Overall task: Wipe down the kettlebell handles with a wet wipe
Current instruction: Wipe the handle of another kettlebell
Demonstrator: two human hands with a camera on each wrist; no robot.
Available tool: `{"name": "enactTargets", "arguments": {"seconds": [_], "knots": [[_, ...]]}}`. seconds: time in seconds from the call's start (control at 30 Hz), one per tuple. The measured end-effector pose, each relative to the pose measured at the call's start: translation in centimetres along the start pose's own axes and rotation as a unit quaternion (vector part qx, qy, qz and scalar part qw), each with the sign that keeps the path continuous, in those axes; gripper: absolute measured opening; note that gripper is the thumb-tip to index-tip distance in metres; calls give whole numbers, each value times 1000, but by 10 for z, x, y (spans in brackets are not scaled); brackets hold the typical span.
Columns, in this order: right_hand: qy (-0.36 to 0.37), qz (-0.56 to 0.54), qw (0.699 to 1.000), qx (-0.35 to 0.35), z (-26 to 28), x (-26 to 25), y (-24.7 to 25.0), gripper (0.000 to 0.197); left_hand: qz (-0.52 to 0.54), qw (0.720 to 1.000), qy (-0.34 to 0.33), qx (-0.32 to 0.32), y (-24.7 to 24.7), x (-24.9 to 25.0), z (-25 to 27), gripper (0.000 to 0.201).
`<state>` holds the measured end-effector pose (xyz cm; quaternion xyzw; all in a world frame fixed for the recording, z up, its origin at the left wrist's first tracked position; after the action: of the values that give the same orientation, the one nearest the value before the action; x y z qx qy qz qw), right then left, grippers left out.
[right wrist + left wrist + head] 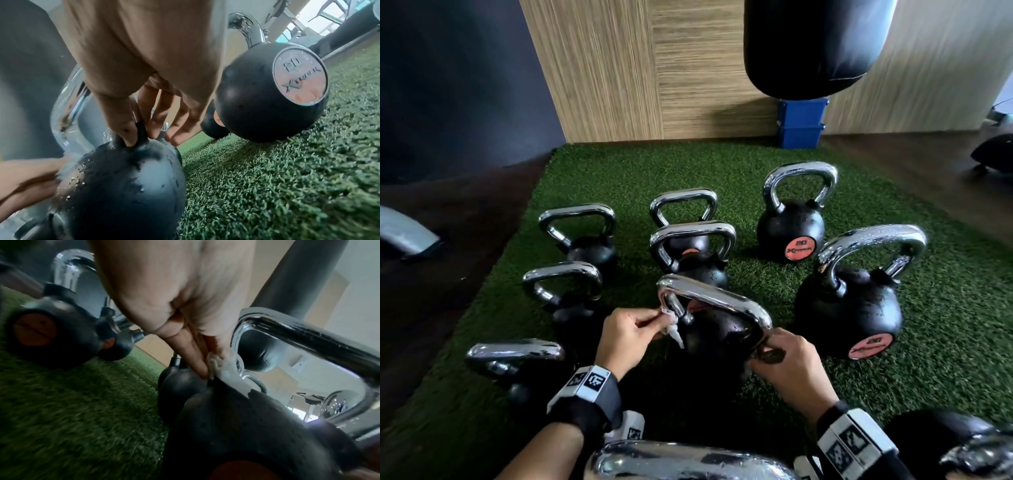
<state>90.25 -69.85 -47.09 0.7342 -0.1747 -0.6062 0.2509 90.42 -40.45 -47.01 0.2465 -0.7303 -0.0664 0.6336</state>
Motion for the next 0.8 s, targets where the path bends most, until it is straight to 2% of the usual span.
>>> {"name": "enactTargets", "arguments": {"seconds": [0.07, 0.13, 0.23, 0.33, 0.4, 0.47, 0.5, 0.57, 0.63, 0.7, 0.77, 0.8], "knots": [[36, 11, 999, -9, 8, -3, 1, 11, -80, 996, -21, -11, -6, 9, -16, 4], [68, 19, 997, -24, 12, -11, 0, 11, -154, 987, -44, -25, -12, 19, -32, 13], [104, 20, 993, -59, 14, -22, -7, 21, -187, 980, -58, -48, -26, 35, -50, 19], [87, 0, 993, -83, 4, -25, -13, 19, -227, 968, -87, -58, -36, 51, -57, 14], [75, -7, 996, -41, -10, -26, -16, 24, -231, 964, -94, -94, -33, 56, -59, 13], [46, 11, 999, -17, -27, -28, -22, 45, -203, 965, -81, -145, -29, 55, -57, 12], [13, 18, 999, -37, -35, -27, -27, 62, -182, 967, -79, -163, -27, 55, -55, 12], [-51, 19, 992, -113, -46, -26, -39, 81, -157, 971, -86, -157, -27, 53, -51, 18], [-75, 3, 983, -168, -50, -24, -49, 78, -180, 968, -104, -141, -30, 58, -49, 19], [-74, -17, 981, -178, -48, -18, -53, 75, -172, 973, -86, -126, -31, 61, -56, 6], [-66, -22, 982, -174, -46, -14, -55, 73, -110, 990, -39, -77, -28, 60, -65, 18], [-63, -25, 983, -172, -45, -12, -55, 73, -53, 997, -22, -55, -28, 59, -69, 9]]}}
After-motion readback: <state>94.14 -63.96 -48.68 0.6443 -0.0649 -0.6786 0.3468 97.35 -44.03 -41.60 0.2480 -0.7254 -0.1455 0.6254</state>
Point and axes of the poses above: each hand's wrist, its own z-axis away from the middle knuckle, its own y-axis out of the back of the hand, x = y × z, the point moved 2 cm from there along -z, towards the middle knuckle, and after that the axes turned 2 degrees about -y, right-handed, at the moved point
